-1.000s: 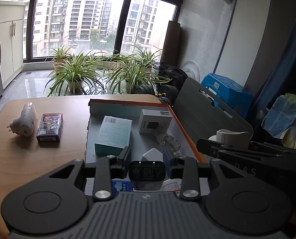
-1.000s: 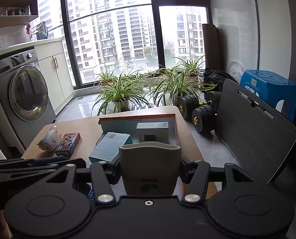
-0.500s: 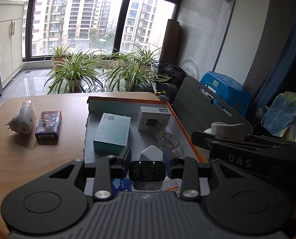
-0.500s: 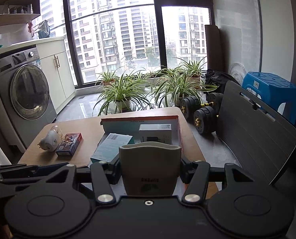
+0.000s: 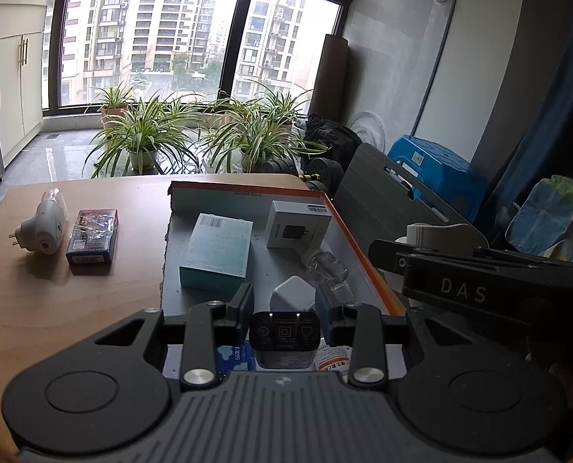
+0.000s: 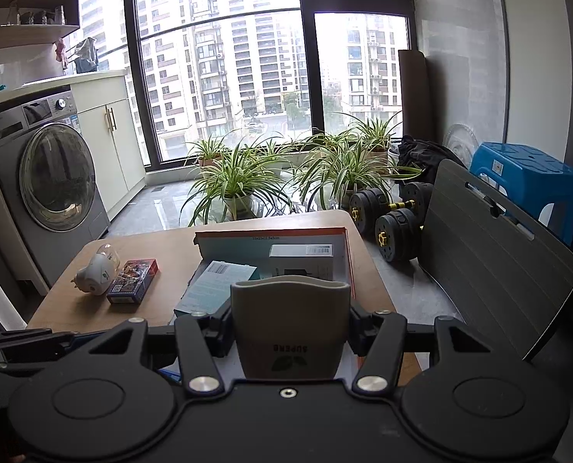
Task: Organize rigid objects
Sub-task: 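Release the charger into the tray with the left tool while the right releases the mug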
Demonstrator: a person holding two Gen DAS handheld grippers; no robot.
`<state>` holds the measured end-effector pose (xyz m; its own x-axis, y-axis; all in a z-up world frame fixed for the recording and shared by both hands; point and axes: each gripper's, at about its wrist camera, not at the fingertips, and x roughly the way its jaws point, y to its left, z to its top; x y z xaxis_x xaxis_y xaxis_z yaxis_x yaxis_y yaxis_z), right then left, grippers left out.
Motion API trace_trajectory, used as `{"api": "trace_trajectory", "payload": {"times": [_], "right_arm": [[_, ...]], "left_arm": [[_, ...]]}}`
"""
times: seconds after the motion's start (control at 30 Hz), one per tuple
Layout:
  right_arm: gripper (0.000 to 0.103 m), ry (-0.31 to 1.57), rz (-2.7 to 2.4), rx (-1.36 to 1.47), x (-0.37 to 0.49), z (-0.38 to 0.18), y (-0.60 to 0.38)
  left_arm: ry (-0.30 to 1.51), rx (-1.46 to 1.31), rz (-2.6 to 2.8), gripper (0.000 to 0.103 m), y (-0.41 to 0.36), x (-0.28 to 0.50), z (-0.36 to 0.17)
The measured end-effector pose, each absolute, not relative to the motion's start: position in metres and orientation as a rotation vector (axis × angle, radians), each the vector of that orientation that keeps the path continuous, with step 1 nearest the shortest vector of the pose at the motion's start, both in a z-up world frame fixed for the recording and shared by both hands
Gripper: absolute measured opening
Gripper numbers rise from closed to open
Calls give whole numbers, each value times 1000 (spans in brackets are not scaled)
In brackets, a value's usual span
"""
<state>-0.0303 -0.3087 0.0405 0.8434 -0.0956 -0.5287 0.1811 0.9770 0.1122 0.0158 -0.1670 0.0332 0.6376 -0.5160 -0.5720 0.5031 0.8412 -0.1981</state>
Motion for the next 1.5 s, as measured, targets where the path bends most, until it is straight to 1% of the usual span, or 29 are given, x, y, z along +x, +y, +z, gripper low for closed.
{"api": "trace_trajectory", "payload": {"times": [1.5], "right_arm": [[66,594,-107,135,13,29,-311]], "left_arm": [[703,-1,-594,36,-175,23,14]]}}
